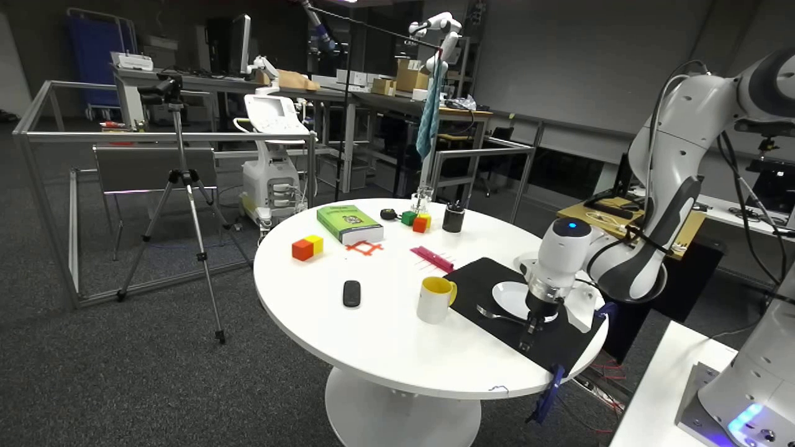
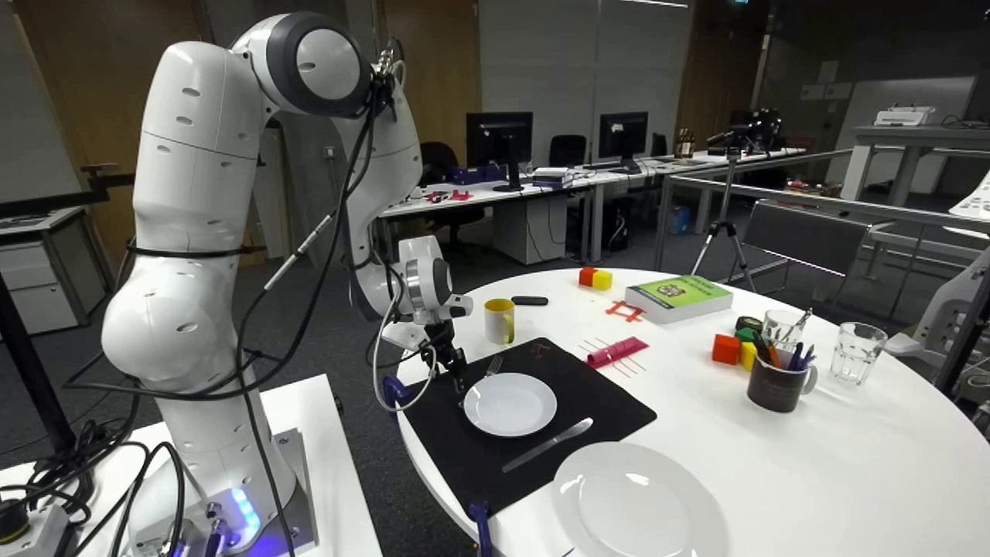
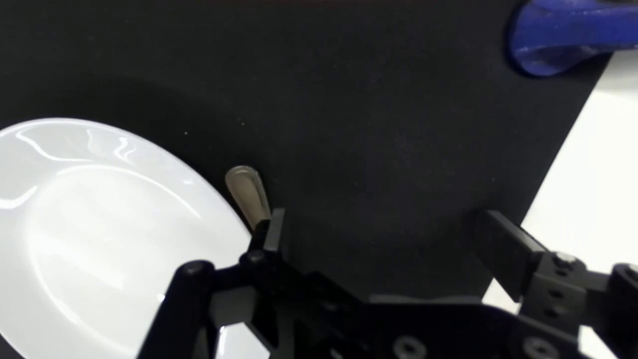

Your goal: Put the fork on the black mat in a straightened up position and move the white plate slightly to the left

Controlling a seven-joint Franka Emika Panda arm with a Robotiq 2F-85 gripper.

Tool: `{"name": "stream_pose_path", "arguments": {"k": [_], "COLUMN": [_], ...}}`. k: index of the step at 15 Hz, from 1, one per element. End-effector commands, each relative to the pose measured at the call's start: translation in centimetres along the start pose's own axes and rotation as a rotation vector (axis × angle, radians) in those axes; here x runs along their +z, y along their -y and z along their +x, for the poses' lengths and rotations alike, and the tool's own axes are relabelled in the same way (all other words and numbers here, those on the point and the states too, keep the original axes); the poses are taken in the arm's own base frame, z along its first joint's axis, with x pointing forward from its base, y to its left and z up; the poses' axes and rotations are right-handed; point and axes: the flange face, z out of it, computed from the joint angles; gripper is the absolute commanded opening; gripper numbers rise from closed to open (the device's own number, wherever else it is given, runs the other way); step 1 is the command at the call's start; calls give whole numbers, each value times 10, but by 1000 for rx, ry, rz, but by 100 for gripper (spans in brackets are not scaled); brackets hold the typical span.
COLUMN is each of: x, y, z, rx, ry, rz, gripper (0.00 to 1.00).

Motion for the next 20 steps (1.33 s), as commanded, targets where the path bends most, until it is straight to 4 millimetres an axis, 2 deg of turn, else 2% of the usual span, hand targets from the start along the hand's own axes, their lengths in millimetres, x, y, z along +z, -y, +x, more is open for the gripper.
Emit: {"name": "stream_pose_path", "arguments": {"k": [1,10,20], "x": [3,6,9], "y": [-7,-16,-40], "z": [6,9,12], "rx": [-6,-15,-15], "ry": [20,52,78], "rz": [22,46,59], "gripper": [100,100,100]}}
